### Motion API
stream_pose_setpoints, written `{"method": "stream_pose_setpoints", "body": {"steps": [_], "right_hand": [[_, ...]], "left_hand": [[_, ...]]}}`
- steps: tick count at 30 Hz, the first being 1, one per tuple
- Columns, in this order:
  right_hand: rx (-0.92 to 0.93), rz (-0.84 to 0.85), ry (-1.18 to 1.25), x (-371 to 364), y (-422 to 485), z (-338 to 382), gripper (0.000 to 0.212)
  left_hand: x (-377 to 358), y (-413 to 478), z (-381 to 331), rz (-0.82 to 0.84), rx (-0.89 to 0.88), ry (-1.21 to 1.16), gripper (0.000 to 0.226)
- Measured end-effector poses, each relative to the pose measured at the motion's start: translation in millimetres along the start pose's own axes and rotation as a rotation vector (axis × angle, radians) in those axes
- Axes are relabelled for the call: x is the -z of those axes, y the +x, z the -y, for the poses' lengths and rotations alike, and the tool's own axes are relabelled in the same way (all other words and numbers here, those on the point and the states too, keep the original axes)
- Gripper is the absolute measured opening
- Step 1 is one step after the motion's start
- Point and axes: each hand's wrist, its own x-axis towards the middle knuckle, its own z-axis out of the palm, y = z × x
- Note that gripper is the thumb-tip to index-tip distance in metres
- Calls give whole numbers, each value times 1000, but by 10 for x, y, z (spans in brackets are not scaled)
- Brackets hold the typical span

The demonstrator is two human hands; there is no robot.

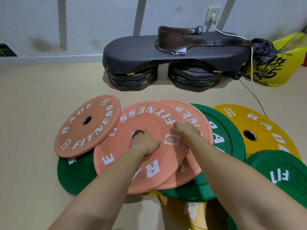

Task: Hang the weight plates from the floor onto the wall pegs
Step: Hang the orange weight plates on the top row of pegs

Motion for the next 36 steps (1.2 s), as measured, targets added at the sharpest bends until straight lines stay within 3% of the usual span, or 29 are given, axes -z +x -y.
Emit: {"method": "stream_pose_setpoints", "body": {"steps": [6, 10, 13, 17, 24, 28, 32, 33, 36], "right_hand": [[95, 114, 219, 146, -214, 195, 49], [225, 76, 221, 251, -485, 466, 31], [379, -100, 135, 503, -721, 844, 31], [570, -200, 19, 897, -1210, 1457, 11], [1118, -330, -389, 1589, -2014, 2287, 31], [1235, -352, -492, 1884, -2001, 2417, 46], [1269, -369, -552, 1814, -1678, 2284, 46], [1279, -362, -530, 1781, -1584, 2242, 46], [1316, -425, -456, 1778, -1332, 2236, 47]], "left_hand": [[261, -9, -7, 3, 142, -166, 119], [478, -152, -20, -16, 147, -456, 143], [794, -292, -86, -74, 119, -740, 139], [1257, -485, -254, -91, 149, -994, 142], [1913, -530, -729, -195, 112, -1582, 157], [2033, -609, -1111, -154, 215, -1819, 141], [1811, -664, -1430, -102, 235, -1849, 68], [1755, -631, -1467, -97, 241, -1838, 70], [1727, -437, -1488, -126, 272, -1885, 135]]}}
